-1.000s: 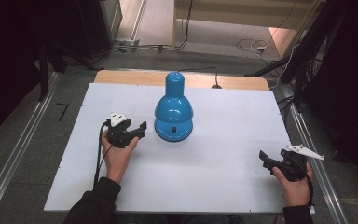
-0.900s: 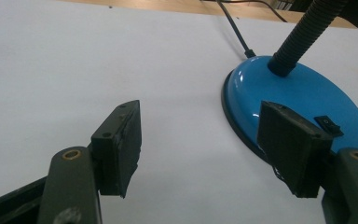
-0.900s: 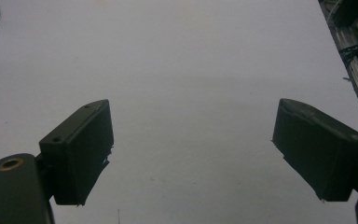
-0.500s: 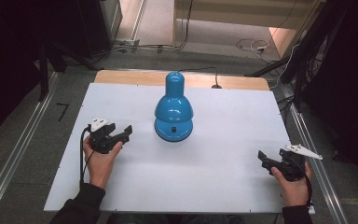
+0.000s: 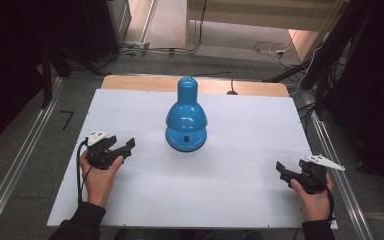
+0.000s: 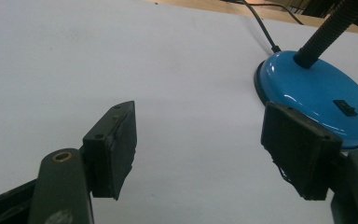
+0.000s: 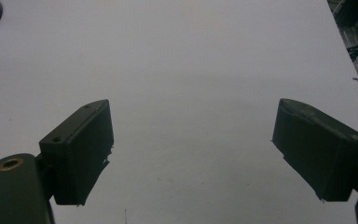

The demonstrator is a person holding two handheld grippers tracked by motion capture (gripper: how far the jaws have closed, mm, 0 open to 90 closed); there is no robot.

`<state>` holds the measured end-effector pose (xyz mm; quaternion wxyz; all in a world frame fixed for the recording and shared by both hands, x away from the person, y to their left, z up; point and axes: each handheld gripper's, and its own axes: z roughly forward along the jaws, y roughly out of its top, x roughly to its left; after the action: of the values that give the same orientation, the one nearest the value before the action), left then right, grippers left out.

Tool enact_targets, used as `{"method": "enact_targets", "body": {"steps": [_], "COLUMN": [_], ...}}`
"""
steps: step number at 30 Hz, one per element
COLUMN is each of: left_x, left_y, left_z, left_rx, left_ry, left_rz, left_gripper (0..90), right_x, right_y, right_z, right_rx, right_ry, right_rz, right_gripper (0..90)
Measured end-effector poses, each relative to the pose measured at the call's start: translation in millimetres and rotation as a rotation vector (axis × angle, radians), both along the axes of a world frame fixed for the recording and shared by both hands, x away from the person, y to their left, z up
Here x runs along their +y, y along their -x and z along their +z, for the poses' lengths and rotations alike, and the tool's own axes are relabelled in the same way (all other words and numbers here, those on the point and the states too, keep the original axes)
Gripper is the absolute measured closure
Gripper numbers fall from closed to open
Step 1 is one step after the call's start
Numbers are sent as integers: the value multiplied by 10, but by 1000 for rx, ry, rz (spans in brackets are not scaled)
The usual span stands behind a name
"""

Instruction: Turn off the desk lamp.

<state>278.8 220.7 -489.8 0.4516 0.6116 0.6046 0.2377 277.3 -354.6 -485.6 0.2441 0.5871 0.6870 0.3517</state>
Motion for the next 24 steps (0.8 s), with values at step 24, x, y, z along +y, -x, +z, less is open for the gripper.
{"method": "enact_targets", "body": {"steps": [24], "left_x": [191], "left_y": [226], "left_z": [-16], "left_rx": [22], "left_ry": [-3], "left_rz": [20], "left_gripper": [256], "right_x": [8], "right_y": [2], "right_z": [-1], "right_rx": [2], "right_ry": [1], "right_rz": [1], "right_gripper": [111]}}
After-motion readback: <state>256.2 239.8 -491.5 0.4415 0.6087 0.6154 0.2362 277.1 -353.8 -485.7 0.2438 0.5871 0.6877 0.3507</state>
